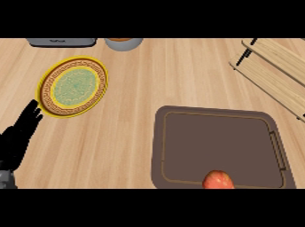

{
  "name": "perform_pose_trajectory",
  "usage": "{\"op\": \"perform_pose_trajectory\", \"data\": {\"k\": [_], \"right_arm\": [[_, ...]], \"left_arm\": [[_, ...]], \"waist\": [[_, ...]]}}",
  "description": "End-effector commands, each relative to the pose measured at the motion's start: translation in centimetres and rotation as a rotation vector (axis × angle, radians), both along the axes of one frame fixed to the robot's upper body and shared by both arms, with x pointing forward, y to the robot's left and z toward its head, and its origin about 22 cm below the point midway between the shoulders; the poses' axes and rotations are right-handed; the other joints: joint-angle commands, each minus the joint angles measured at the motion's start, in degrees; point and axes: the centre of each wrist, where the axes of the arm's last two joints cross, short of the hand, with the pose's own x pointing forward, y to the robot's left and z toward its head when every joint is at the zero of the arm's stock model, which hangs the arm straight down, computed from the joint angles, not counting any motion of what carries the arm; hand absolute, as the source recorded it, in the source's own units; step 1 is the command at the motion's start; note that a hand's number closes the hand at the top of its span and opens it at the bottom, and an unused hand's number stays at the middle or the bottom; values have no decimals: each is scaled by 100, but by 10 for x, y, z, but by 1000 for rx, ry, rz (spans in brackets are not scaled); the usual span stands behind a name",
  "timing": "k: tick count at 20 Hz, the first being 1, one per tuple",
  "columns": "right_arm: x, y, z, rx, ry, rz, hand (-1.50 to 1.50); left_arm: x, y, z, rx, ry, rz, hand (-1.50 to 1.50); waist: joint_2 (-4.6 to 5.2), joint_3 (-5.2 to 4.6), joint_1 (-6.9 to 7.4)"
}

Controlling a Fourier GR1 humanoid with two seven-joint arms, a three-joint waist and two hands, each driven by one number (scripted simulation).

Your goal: Pick the pear from the tray and place it in the tiered shelf

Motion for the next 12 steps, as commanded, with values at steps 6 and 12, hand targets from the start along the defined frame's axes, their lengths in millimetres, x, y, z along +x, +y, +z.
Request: {"op": "perform_pose_trajectory", "data": {"k": [6, 12], "right_arm": [[36, -45, 4, -26, 80, -115, 150], [47, -64, -37, 42, 26, -114, 150]], "left_arm": [[-10, 2, 9, 10, -17, -7, 0], [-9, 6, 14, -11, -15, -21, 0]], "waist": [[7, 3, 49], [7, 5, 32]]}}
